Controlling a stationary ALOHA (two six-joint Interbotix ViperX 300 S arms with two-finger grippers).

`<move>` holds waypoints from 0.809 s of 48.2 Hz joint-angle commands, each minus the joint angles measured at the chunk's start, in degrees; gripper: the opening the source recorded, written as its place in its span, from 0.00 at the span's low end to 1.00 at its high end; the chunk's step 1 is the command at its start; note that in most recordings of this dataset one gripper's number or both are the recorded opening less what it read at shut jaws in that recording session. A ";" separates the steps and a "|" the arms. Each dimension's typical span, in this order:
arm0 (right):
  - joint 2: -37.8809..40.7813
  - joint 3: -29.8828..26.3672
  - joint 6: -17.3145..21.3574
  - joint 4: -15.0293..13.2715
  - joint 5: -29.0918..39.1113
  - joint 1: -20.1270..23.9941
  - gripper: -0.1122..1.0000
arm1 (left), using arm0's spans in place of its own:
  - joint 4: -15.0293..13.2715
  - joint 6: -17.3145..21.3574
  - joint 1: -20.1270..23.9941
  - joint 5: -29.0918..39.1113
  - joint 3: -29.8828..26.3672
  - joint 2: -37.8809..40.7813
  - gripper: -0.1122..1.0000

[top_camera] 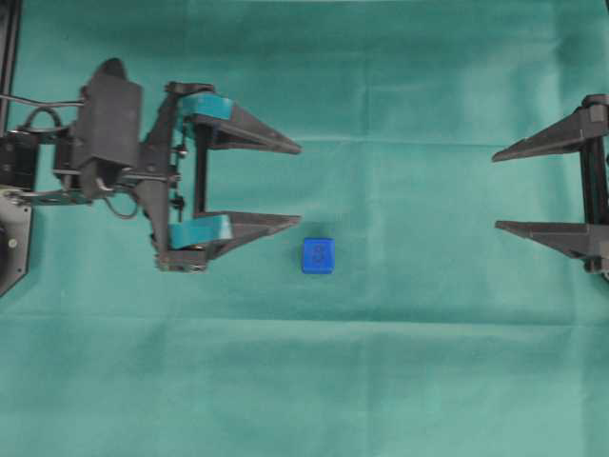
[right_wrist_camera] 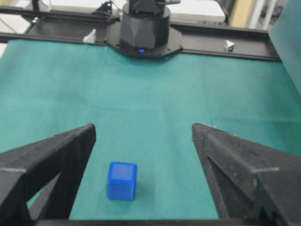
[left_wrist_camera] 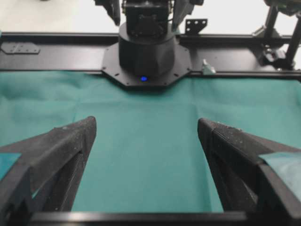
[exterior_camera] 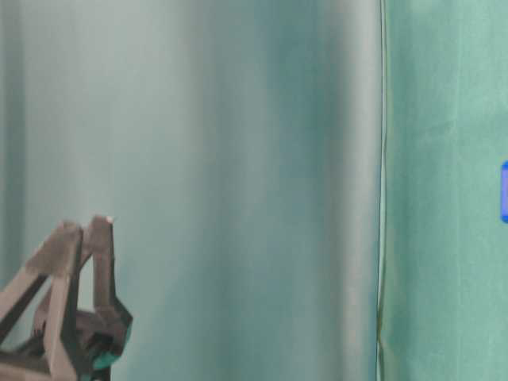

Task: Handover the blue block to the right arm after grasping it with the left arm, then place it in the designated position.
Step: 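Advance the open left gripper over the blue cube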

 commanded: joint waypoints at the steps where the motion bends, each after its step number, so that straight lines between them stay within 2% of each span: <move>1: 0.35 -1.14 0.09 0.09 -0.53 0.00 0.95 | 0.09 0.09 -0.18 0.09 -2.11 0.00 1.00; 11: 0.35 -1.14 0.00 0.00 -0.44 0.00 0.95 | 0.09 -0.35 -0.18 1.41 -2.20 0.00 1.00; 19: 0.35 -1.14 0.00 0.00 -0.35 -0.09 0.95 | 0.00 -0.44 -0.44 6.06 -3.25 0.70 1.00; 39: 0.35 -1.23 0.09 0.00 -0.18 0.00 0.95 | 0.00 -0.53 -0.62 30.67 -11.69 5.01 1.00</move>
